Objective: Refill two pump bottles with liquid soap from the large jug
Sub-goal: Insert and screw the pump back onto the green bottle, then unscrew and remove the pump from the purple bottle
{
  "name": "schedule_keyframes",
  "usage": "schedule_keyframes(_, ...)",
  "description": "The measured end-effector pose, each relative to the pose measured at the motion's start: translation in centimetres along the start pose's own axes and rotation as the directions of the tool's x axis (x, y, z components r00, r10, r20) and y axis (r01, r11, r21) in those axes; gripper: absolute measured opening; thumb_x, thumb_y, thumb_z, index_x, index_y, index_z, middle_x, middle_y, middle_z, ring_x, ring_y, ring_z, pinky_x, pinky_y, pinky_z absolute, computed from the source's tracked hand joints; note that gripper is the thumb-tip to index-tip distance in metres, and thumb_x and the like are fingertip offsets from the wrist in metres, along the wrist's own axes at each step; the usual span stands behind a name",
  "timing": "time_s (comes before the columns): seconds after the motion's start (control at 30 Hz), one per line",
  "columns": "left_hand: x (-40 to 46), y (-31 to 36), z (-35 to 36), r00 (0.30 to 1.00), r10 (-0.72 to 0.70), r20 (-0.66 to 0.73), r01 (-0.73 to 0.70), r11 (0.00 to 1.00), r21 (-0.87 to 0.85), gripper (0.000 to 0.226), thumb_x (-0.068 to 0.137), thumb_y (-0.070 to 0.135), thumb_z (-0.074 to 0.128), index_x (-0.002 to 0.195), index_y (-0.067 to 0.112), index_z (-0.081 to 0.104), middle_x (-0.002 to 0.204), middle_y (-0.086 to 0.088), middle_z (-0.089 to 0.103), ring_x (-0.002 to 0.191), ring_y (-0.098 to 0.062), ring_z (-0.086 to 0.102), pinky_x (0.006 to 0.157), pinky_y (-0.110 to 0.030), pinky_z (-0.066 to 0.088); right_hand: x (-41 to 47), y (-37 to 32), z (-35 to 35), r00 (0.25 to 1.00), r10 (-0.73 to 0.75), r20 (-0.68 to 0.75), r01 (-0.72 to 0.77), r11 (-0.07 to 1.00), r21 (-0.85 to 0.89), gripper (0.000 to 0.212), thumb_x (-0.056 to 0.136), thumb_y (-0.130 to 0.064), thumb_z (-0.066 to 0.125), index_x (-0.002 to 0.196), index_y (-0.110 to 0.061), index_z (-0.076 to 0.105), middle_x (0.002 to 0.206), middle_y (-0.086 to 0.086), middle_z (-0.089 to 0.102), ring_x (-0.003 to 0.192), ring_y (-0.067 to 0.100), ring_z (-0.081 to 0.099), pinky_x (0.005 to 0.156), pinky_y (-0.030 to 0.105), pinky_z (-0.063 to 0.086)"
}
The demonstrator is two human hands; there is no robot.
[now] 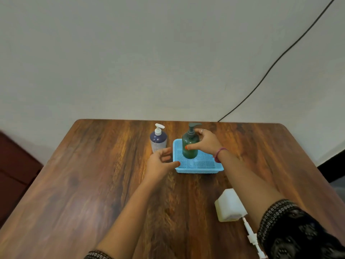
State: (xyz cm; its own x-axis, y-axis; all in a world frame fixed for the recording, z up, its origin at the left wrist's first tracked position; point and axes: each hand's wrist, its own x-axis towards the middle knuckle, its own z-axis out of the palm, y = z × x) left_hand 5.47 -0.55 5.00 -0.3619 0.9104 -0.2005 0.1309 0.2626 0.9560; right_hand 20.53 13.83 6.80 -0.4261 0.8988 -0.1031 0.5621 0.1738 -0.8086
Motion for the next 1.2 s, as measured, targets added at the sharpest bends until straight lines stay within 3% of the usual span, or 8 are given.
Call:
schedule_keyframes(0.13, -0.3, -3.3, -1.6, 0.994, -0.081, -0.075, 0.078, 0.996, -0.038, 0.049, 0.074, 0.002, 0.079, 0.119, 0.010, 0.060, 0.116, -0.005, 0.067, 0.101, -0.015, 0.065, 0.071, -0.016, 0.052, 1.1, 1.7, 1.9, 0.995, 0.102, 0.019, -0.102, 0.995, -0.002, 0.066, 0.065, -0.018, 0.086, 0.124, -0.010, 0.058, 0.118, 0.002, 0.060, 0.111, 0.021, 0.056, 0.094, 0.037, 0.051)
schedule_keyframes(0.47, 0.0, -5.7, -2.1, 0.984, -0.168, -0.055, 0.166, 0.985, -0.047, 0.042, 0.077, 0.004, 0.078, 0.112, 0.018, 0.062, 0.116, -0.001, 0.065, 0.103, -0.016, 0.065, 0.083, -0.025, 0.053, 2.1, 3.5, 4.3, 0.972, 0.228, 0.056, -0.229, 0.973, 0.009, 0.073, 0.071, -0.014, 0.082, 0.136, -0.011, 0.048, 0.135, 0.008, 0.054, 0.122, 0.025, 0.050, 0.101, 0.038, 0.044)
schedule_keyframes(0.8, 0.9, -6.2, -1.4, 0.983, -0.179, -0.042, 0.177, 0.983, -0.040, 0.039, 0.079, 0.003, 0.076, 0.112, 0.018, 0.061, 0.116, -0.003, 0.065, 0.100, -0.013, 0.065, 0.078, -0.023, 0.054, 1.7, 4.0, 4.9, 0.965, 0.256, 0.062, -0.257, 0.966, 0.011, 0.083, 0.071, -0.011, 0.081, 0.141, -0.012, 0.037, 0.143, 0.010, 0.045, 0.129, 0.027, 0.045, 0.104, 0.039, 0.041)
schedule_keyframes(0.97, 3.7, -6.0, -1.1, 0.969, -0.203, -0.141, 0.203, 0.979, -0.019, 0.067, 0.078, 0.005, 0.077, 0.136, 0.008, 0.045, 0.126, -0.005, 0.056, 0.106, -0.018, 0.059, 0.077, -0.025, 0.052, 0.4, 3.6, 4.8, 0.949, 0.299, -0.099, -0.282, 0.947, 0.151, 0.089, 0.072, -0.012, 0.081, 0.145, -0.012, 0.029, 0.147, 0.010, 0.038, 0.130, 0.028, 0.043, 0.104, 0.038, 0.041)
schedule_keyframes(1.1, 8.2, -4.7, -0.9, 0.940, -0.175, -0.292, 0.211, 0.973, 0.095, 0.095, 0.072, 0.017, 0.083, 0.148, 0.007, 0.026, 0.149, -0.010, 0.038, 0.133, -0.028, 0.044, 0.105, -0.039, 0.044, -2.4, 2.4, 4.3, 0.940, 0.262, -0.220, -0.206, 0.946, 0.249, 0.081, 0.076, -0.012, 0.078, 0.143, -0.014, 0.033, 0.145, 0.009, 0.041, 0.128, 0.026, 0.047, 0.099, 0.035, 0.044)
schedule_keyframes(1.2, 11.2, -3.4, -0.9, 0.938, -0.175, -0.299, 0.201, 0.978, 0.055, 0.113, 0.068, 0.015, 0.087, 0.153, 0.011, 0.012, 0.155, -0.009, 0.031, 0.141, -0.030, 0.034, 0.112, -0.042, 0.032, -4.4, 1.6, 3.4, 0.946, 0.229, -0.232, -0.157, 0.944, 0.290, 0.076, 0.077, -0.010, 0.078, 0.141, -0.014, 0.037, 0.144, 0.008, 0.043, 0.128, 0.025, 0.047, 0.099, 0.035, 0.045)
